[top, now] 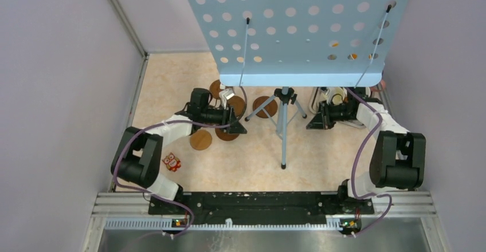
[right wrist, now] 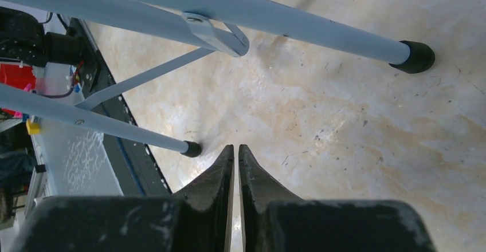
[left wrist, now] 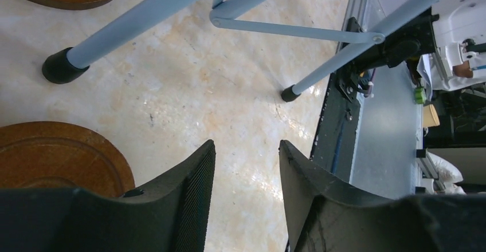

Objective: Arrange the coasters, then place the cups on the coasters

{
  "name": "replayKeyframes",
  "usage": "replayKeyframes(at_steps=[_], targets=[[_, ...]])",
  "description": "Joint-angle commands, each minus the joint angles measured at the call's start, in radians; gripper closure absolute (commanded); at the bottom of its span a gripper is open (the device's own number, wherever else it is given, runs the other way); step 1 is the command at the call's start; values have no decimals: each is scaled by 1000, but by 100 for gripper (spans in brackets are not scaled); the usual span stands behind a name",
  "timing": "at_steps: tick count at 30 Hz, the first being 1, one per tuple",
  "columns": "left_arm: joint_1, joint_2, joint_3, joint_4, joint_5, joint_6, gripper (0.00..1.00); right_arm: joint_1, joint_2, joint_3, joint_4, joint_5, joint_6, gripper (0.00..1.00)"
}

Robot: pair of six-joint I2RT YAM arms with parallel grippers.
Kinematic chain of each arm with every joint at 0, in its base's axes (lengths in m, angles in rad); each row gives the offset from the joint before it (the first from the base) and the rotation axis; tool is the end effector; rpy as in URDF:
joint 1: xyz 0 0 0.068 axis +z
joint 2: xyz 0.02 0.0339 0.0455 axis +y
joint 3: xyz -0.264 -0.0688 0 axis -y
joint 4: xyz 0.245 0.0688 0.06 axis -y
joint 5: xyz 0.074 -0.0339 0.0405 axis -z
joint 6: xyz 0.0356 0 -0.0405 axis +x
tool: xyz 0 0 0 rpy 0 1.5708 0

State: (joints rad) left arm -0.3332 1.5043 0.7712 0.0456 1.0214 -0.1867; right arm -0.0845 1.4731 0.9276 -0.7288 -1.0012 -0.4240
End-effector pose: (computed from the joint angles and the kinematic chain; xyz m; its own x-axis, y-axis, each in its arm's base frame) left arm 0.2700 -0.1256 0.1988 -0.7366 0.1524 -0.6589 0.6685 0.3116 -0.6753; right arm 0.2636 0.0078 0.2113 -0.7864 -0.1561 -0.5976 -0.5740 0.5419 0.6139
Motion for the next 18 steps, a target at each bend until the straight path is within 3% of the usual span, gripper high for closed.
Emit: replayKeyframes(at_steps=[1, 5, 18], targets=[[-25, 51, 27, 160, -56, -76, 51, 33, -5, -39, 226, 49, 146, 97], [-45, 98, 40, 225, -101, -96, 54, 61, -15, -76, 350, 110, 210, 100], [-82, 264, 152, 319, -160, -131, 59, 72, 94, -47, 461, 157, 257, 100]])
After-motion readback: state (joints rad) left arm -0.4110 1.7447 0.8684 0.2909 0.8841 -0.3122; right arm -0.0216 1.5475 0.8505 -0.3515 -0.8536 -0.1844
